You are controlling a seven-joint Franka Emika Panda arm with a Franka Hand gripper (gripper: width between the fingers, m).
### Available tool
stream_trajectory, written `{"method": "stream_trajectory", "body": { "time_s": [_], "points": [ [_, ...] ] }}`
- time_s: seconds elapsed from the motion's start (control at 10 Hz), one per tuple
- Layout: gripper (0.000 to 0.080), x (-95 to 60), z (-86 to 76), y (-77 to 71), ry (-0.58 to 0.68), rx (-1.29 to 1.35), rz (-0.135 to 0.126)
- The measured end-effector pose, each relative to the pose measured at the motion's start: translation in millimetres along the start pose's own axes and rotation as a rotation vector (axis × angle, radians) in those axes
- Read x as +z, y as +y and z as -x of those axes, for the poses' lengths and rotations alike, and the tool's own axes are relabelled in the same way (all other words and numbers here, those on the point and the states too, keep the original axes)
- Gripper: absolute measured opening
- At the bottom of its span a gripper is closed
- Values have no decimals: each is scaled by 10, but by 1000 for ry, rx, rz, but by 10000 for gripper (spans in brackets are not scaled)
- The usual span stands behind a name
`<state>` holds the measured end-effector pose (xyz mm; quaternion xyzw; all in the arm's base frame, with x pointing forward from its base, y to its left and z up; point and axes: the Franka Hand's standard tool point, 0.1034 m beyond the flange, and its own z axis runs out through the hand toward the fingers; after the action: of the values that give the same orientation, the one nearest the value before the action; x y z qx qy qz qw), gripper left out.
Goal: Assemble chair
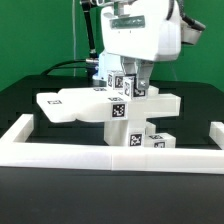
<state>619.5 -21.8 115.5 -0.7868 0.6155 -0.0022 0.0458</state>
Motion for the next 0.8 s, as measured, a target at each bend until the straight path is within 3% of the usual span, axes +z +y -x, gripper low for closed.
{"method": "stream_trajectory", "body": {
  "time_s": [0.8],
  "points": [
    [289,-2,36,-22,-4,466,-6]
  ]
}}
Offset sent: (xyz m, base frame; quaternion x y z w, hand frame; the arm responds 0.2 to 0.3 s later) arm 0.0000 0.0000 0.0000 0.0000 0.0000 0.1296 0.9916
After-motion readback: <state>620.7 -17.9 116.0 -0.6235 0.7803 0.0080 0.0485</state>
